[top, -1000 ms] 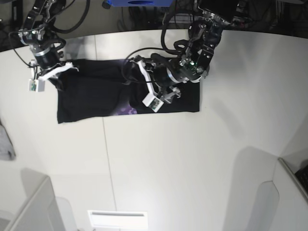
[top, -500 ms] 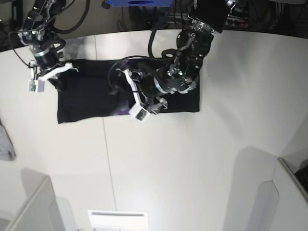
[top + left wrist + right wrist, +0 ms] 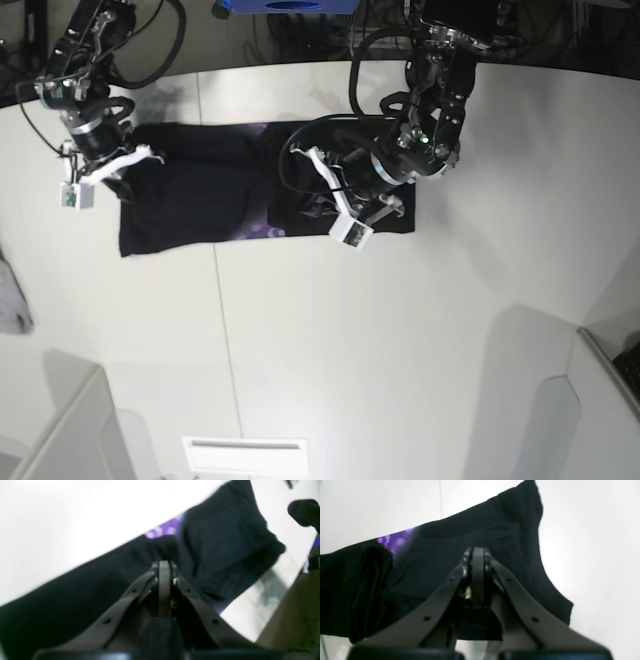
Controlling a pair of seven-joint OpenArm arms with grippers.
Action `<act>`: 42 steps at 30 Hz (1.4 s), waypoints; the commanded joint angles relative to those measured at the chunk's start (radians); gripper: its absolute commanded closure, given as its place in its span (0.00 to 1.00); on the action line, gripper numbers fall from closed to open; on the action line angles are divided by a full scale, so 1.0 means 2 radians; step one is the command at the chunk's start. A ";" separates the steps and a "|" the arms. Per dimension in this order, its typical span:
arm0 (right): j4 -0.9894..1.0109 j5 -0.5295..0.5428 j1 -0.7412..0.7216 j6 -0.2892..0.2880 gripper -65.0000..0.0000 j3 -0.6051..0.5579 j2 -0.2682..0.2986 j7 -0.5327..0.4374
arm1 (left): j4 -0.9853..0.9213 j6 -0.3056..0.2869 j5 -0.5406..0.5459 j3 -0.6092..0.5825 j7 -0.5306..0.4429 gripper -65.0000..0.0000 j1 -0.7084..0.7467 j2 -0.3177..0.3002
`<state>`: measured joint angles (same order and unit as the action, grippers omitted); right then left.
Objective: Fold the T-shirt properly
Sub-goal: 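Fold the held strip end toward the right gripper with the left gripper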
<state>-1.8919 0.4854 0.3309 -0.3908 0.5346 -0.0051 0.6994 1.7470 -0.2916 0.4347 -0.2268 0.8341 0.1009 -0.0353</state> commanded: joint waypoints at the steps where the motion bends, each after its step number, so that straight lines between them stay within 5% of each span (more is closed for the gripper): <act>1: -0.010 0.005 -0.001 -0.003 1.00 -0.001 0.003 -0.011 | -0.007 -0.003 0.005 -0.001 -0.009 1.00 -0.007 0.002; 6: -0.010 0.005 -0.001 -0.003 1.00 0.002 0.003 -0.011 | -0.082 -0.002 0.005 -0.060 -0.009 1.00 -0.040 0.010; 12: -0.010 0.005 0.001 -0.003 1.00 0.002 0.003 -0.011 | -0.121 0.052 0.009 -0.109 -0.012 1.00 -0.068 0.036; 21: -0.010 0.005 0.001 -0.003 1.00 0.002 0.004 -0.011 | -0.107 0.053 0.007 -0.115 -0.009 1.00 -0.080 0.053; 28: -0.009 0.004 -0.011 -0.003 1.00 0.002 0.015 -0.009 | -0.001 0.057 0.006 -0.112 -0.012 1.00 -0.019 -0.029; 34: 0.007 0.005 -0.067 -0.003 1.00 0.035 0.033 0.086 | -0.040 0.122 0.005 -0.094 -0.013 1.00 -0.012 -0.061; 42: 0.023 0.005 -0.110 -0.007 0.47 0.082 0.034 0.205 | -0.064 0.125 0.005 -0.042 -0.013 1.00 0.009 -0.088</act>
<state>-1.8259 0.4744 0.1204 -0.3946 0.6987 0.0494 1.1305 1.6169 -0.0639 0.4801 -0.3141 0.7658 0.1154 -0.2008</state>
